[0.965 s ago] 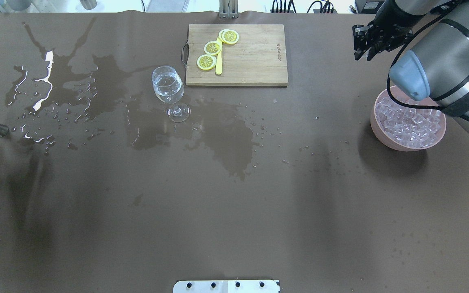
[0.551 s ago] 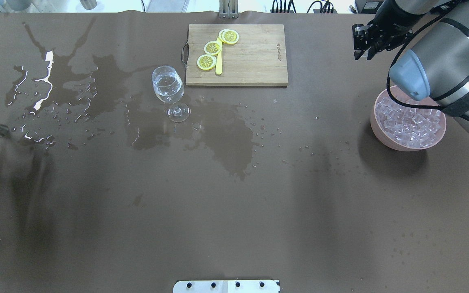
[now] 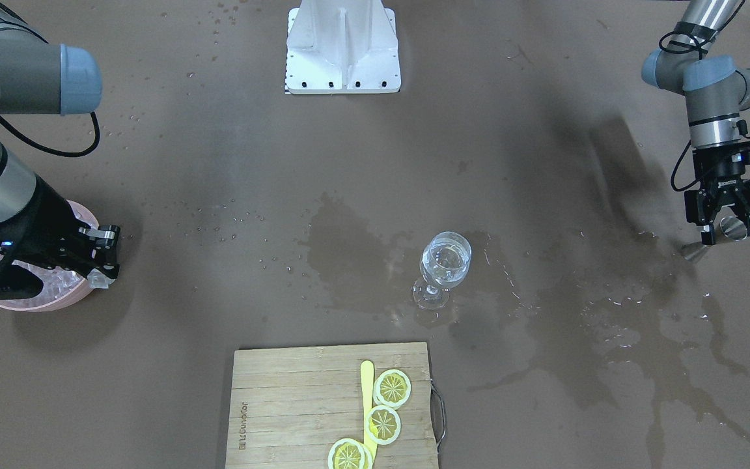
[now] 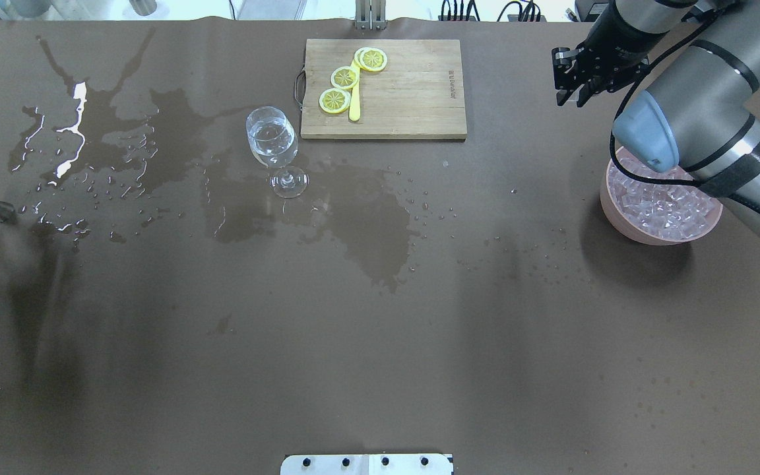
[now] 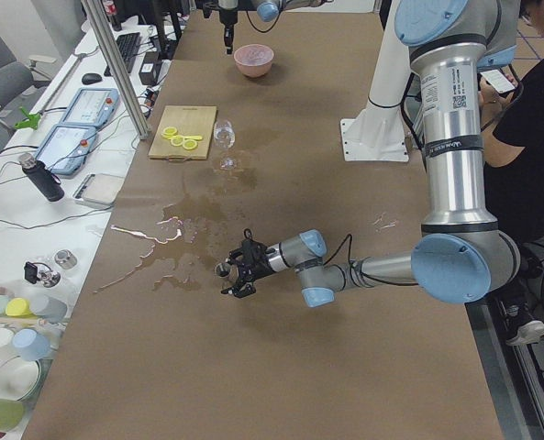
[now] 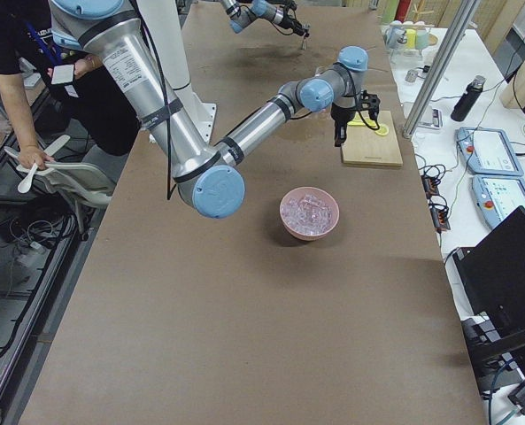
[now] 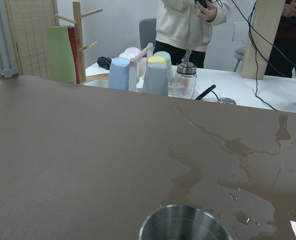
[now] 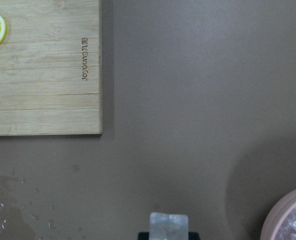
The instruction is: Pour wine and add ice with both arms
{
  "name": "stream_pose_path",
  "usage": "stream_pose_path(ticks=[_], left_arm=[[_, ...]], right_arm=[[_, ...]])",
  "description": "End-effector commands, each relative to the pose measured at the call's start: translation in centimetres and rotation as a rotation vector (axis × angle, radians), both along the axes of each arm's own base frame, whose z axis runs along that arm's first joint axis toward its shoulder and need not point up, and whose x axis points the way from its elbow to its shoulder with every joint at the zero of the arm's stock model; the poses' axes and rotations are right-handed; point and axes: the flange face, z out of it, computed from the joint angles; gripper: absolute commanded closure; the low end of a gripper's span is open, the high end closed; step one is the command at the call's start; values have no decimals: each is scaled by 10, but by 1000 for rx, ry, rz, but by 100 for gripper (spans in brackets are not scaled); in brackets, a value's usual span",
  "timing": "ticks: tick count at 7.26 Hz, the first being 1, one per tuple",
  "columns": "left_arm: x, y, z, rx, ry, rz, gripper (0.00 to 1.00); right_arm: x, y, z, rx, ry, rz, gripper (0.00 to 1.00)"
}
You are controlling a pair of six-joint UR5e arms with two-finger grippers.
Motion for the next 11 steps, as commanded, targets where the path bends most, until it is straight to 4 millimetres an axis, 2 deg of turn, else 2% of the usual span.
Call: stream_pose_path(ticks=[1,5,7,9,10,11], left_arm=[[3,-1,2,-2,-1,1,16],[17,-8,-6,16,10,-2,19],[22,-10,4,3,-4,4,20],[28,-15,5,5,-3,3,21],[29,-15,5,5,-1,4,24],[29,-15,5,5,-1,4,31]], right_arm=[[-13,1,-11,-9,-7,0,100],[-33,2,-25,-34,-16,8,100],[-45,-3,-31,-42,-4,20,100],[-61,-3,-49,-57,-11,36,100],[-68,-3,-54,-58,-13,34,100],[-69,-4,-58,-65,-16,40,100]])
